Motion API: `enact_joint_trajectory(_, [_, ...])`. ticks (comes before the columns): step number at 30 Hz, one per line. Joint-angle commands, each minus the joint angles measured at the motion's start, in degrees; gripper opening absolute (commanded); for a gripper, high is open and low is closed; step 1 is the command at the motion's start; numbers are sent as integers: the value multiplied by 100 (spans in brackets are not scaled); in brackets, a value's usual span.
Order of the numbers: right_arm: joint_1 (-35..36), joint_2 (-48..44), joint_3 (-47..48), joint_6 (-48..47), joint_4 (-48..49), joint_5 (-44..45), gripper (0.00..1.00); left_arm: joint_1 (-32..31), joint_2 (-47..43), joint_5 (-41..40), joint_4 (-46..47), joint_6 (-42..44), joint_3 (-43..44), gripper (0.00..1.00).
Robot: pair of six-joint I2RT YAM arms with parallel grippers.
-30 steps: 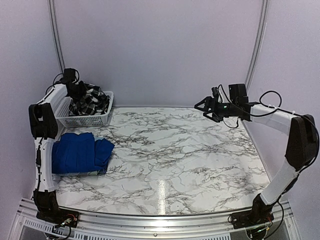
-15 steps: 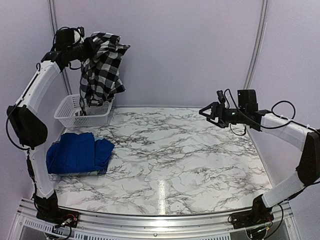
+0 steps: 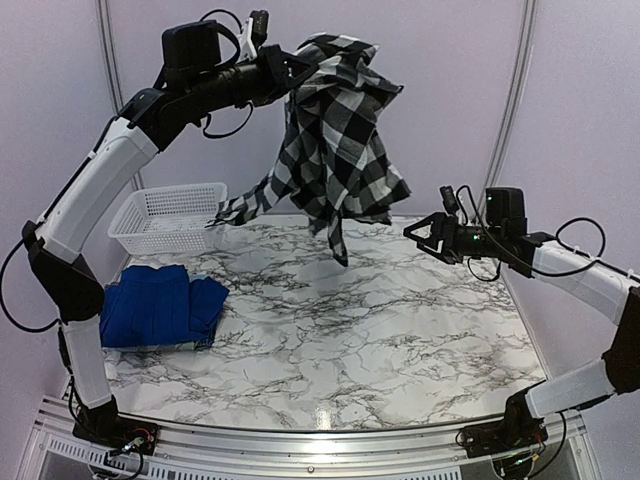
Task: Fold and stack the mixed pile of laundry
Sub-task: Place the crumpled shirt at the center of the board.
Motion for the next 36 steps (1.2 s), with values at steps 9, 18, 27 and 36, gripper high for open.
enact_joint_trajectory(9, [10, -502, -354, 139, 172, 193, 83, -507, 49, 402, 2503, -1411, -38, 0])
enact_joint_trajectory(18, [-41, -969, -357, -421, -1057, 942, 84, 277, -650, -1131, -355, -302, -2667, 99])
enact_joint_trajectory(27, [7, -866, -687, -1020, -1801, 1496, 83, 284, -1576, -2366, -735, 1049, -4723, 99])
enact_joint_trajectory(36, [1189, 738, 471, -1471, -1947, 2164, 81, -149, -551, -864, -852, 1286, -5080, 99])
